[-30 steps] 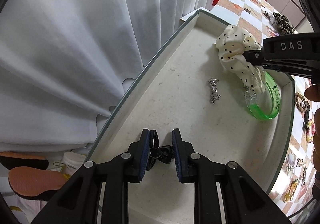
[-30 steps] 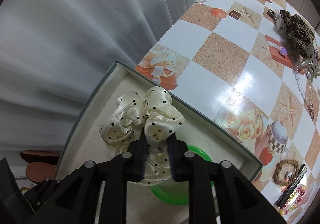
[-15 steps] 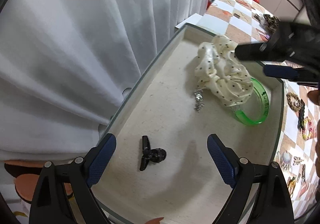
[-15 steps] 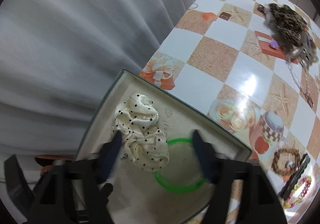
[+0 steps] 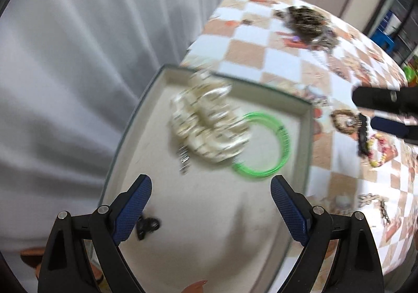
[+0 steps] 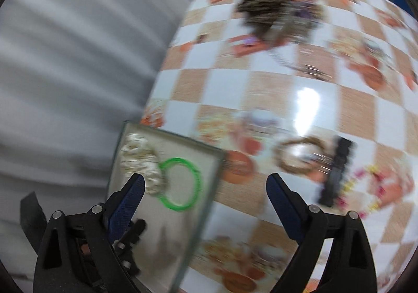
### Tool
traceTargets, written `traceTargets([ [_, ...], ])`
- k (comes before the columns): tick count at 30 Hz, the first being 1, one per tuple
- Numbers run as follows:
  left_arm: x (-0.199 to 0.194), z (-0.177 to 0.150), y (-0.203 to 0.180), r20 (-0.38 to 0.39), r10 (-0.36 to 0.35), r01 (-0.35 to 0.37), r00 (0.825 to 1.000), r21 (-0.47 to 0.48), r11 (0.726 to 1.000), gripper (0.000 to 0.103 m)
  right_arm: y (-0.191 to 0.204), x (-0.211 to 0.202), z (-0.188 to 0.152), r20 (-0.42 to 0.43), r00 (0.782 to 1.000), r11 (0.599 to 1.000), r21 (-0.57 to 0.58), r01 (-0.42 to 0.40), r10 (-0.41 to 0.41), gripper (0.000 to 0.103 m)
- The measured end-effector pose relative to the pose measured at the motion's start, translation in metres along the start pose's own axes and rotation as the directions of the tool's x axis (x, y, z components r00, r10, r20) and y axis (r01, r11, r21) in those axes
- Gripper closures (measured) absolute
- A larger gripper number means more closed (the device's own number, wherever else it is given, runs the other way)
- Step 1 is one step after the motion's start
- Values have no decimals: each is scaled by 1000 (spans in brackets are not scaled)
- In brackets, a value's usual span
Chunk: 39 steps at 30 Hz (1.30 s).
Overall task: Organize jewelry
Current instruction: 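Move the left tool to the braided bracelet while the right tool reaches the beaded bracelet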
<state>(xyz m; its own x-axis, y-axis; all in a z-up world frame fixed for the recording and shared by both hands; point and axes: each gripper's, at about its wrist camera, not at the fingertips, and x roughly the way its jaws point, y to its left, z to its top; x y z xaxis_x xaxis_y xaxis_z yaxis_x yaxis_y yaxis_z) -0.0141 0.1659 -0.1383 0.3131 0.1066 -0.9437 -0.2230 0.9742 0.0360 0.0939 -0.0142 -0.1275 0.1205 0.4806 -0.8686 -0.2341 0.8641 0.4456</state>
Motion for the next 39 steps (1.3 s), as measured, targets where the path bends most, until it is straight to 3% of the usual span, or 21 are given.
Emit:
traceTargets([
  [10,-3,32,-72,10,-95,93,995,127,988,7,-110,-53,-27,32,985,962,223,157,-168,8],
  [17,13,51,-116,-26,-151,153,988,192,969,7,-156,-63,-47,20,973,925,315,212,-230,8],
  [22,27,68,-137,-11,-133,130,991,275,953,9,-168,-64,-53,7,967,913,331,239,-256,8],
  [23,30,72,-140,-8,-129,126,992,289,949,19,-168,-62,-53,7,966,912,330,241,-258,8],
  [24,35,75,-144,-16,-122,121,992,304,945,23,-169,-61,-52,5,965,912,328,247,-263,8],
  [31,61,88,-162,-52,-111,122,992,346,930,26,-168,-47,-44,-4,954,914,284,289,-300,10],
  [33,67,89,-167,-72,-111,129,991,359,924,34,-168,-42,-43,-13,949,913,269,306,-315,17],
  [39,79,87,-176,-100,-101,131,990,381,915,34,-169,-30,-40,-35,942,912,239,333,-334,29],
])
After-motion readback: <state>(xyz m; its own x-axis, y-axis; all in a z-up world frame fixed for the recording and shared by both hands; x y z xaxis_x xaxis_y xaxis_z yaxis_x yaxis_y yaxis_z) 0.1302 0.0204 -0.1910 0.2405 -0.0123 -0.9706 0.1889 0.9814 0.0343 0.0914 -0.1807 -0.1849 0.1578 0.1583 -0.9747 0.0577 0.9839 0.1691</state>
